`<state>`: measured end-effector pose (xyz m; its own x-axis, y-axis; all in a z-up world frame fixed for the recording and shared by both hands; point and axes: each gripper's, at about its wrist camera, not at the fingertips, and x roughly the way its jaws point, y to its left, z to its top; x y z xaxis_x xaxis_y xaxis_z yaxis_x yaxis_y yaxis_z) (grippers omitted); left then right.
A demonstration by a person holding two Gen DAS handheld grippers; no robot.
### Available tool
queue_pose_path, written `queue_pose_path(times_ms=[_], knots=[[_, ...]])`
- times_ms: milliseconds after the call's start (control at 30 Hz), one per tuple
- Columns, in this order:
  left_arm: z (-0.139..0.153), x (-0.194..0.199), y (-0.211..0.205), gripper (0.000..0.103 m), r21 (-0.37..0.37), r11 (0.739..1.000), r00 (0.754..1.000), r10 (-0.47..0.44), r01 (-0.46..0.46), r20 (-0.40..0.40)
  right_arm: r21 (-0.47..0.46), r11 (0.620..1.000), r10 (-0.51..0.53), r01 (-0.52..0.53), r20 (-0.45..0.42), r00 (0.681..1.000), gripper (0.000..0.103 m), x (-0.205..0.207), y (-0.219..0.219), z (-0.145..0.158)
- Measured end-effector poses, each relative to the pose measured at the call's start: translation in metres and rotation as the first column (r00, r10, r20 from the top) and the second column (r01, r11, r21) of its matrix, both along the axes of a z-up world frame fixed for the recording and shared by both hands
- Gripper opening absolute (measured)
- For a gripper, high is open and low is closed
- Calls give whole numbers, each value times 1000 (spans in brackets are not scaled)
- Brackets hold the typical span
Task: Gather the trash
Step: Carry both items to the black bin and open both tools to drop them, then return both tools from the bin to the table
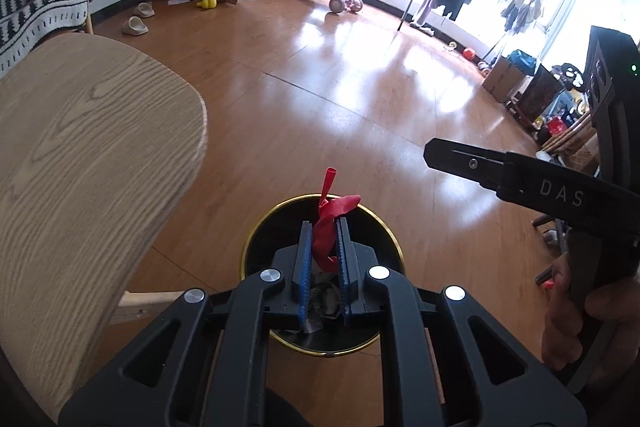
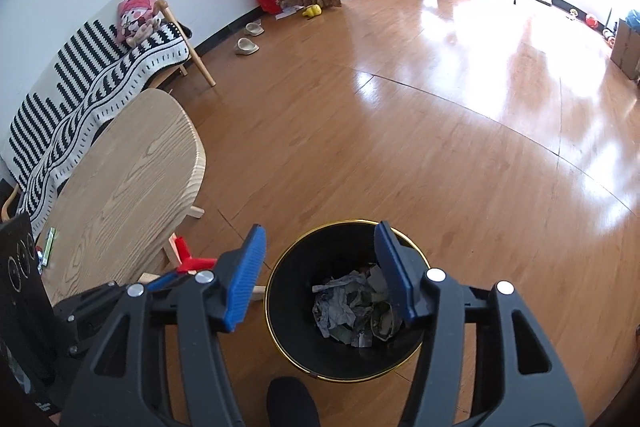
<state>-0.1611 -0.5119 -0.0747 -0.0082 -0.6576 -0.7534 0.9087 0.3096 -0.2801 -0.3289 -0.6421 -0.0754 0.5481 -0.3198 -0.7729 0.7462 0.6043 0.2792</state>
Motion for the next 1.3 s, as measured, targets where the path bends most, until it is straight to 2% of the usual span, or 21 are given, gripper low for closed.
queue_pose_path(times_ms=[133,200,267,500,667,767,900,967,1067,1167,1300], knots=[[-3,-3,-4,13,-16,1000,1000,-17,17,-23,-7,1000,-25,25,18,1000,60,-6,-2,2],[-4,-5,-4,24,-13,1000,999,-25,25,-23,-7,999,-31,32,21,999,60,-7,-2,3],[-4,-5,-3,53,-15,1000,1000,-20,20,-16,-5,999,-38,39,20,999,60,-8,-3,2],[2,3,7,59,-35,999,1000,-7,6,-6,-5,999,-36,36,21,999,60,-3,0,2],[15,16,26,72,-55,998,999,31,-31,12,-4,1000,-3,3,16,1000,61,11,4,4],[27,29,49,83,-74,995,997,71,-67,42,-15,999,37,-37,14,999,64,30,17,9],[44,64,92,88,-88,979,978,191,-184,80,-40,992,123,-123,10,992,68,72,44,18],[49,87,117,89,-91,963,961,261,-253,88,-48,985,166,-166,6,986,68,94,59,23],[57,128,164,90,-77,915,908,402,-395,116,-71,966,249,-249,-2,968,68,137,95,31],[60,168,217,90,-56,846,837,533,-530,125,-82,942,326,-325,-5,945,69,178,133,37],[64,215,302,90,-62,730,718,682,-681,143,-81,903,423,-421,-1,906,70,235,189,43]])
